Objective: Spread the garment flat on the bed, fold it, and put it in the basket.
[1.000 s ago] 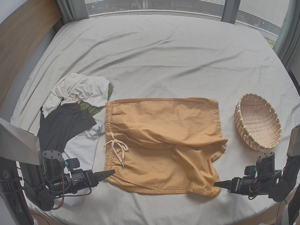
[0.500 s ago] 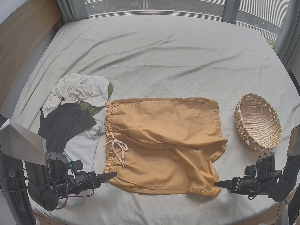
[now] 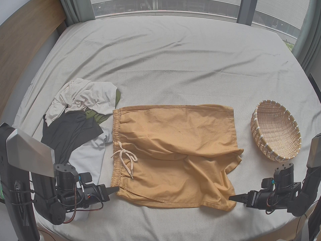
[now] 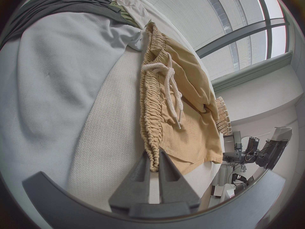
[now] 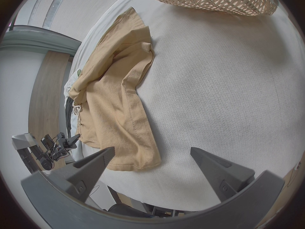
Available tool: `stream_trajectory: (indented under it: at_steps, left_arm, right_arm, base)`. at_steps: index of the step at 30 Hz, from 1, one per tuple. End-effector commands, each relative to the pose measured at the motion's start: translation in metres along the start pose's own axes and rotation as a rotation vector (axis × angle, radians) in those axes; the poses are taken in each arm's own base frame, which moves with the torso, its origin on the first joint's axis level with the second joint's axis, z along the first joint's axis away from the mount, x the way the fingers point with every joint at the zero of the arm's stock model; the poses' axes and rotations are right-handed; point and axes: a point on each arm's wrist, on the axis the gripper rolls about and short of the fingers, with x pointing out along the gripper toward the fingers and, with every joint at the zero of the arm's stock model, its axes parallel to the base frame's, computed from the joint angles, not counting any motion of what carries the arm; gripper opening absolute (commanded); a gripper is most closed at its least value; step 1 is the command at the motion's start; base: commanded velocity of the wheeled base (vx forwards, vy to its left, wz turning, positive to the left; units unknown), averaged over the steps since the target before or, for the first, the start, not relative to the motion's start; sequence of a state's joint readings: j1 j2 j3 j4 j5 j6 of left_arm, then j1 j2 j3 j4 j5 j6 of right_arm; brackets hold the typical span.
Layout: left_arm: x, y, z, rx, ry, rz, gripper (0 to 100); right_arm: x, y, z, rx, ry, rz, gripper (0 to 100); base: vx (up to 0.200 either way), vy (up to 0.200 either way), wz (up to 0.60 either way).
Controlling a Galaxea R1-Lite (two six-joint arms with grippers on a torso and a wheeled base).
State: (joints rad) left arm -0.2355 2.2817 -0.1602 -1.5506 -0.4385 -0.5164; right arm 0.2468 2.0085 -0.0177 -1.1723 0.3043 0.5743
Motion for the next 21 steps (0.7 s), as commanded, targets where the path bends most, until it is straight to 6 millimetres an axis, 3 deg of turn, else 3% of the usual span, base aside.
stream_trajectory:
  at_steps: [1,9,10,21]
  left_arm:
    - [-0.007,0.002,0.005,-0.006,-0.027,0.01,0]
    - [-0.005,0.002,0.006,-0.004,-0.032,0.01,0]
    - [-0.005,0.002,0.007,-0.003,-0.034,0.007,0]
    - [-0.006,0.002,0.008,0.0,-0.039,0.007,0]
  right_arm:
    - [0.0,0.002,-0.008,-0.012,0.04,0.001,100]
    - [0.005,0.002,-0.012,-0.019,0.069,-0.004,100]
    - [0.006,0.002,-0.012,-0.019,0.071,-0.005,0]
    - [0.021,-0.005,-0.012,-0.016,0.057,-0.011,0]
  base:
    - [0.0,0.0,0.0]
    - [0.0,0.0,0.0]
    - [0.0,0.0,0.0]
    - [0.0,0.0,0.0]
